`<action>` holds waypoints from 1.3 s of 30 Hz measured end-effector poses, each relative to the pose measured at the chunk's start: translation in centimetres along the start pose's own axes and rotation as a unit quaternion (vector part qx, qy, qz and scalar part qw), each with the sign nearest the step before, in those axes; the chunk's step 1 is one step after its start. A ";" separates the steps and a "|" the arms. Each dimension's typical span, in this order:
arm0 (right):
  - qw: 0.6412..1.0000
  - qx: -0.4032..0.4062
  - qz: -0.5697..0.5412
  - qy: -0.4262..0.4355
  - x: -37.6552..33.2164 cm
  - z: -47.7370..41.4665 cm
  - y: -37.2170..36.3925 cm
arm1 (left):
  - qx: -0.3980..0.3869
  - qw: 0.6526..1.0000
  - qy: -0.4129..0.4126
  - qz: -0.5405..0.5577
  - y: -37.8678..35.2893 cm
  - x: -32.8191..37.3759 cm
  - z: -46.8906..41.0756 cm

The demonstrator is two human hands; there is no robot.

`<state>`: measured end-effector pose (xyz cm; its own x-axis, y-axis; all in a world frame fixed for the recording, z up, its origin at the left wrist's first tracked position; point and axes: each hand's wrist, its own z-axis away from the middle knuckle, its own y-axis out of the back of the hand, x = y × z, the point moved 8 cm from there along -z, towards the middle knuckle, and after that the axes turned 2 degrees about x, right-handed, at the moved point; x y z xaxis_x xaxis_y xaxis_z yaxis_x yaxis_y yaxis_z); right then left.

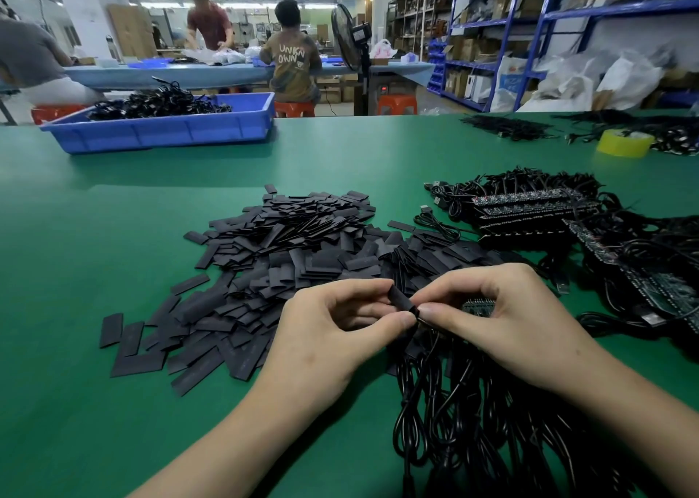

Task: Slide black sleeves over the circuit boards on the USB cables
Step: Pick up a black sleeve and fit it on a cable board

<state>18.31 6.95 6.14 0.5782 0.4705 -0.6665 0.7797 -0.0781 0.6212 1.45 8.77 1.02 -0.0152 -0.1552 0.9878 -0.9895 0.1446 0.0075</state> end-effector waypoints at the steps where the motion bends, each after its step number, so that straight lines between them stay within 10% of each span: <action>1: 1.000 0.000 0.001 0.002 0.0 0.0 0.0 | 0.001 1.000 0.001 -0.005 0.0 0.0 0.0; 23: 0.999 0.029 0.025 0.035 -0.7 0.2 -0.2 | -0.030 0.999 -0.012 0.023 -0.4 -0.3 0.0; 39: 0.989 -0.001 0.118 0.084 -1.4 0.7 -1.4 | 0.088 0.985 -0.099 -0.109 1.3 1.6 0.4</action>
<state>16.53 5.82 5.90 0.6966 0.5781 -0.4249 0.6269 -0.2024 0.7523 0.07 8.36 2.54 0.1898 -0.3548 0.9155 -0.9817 -0.0816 0.1719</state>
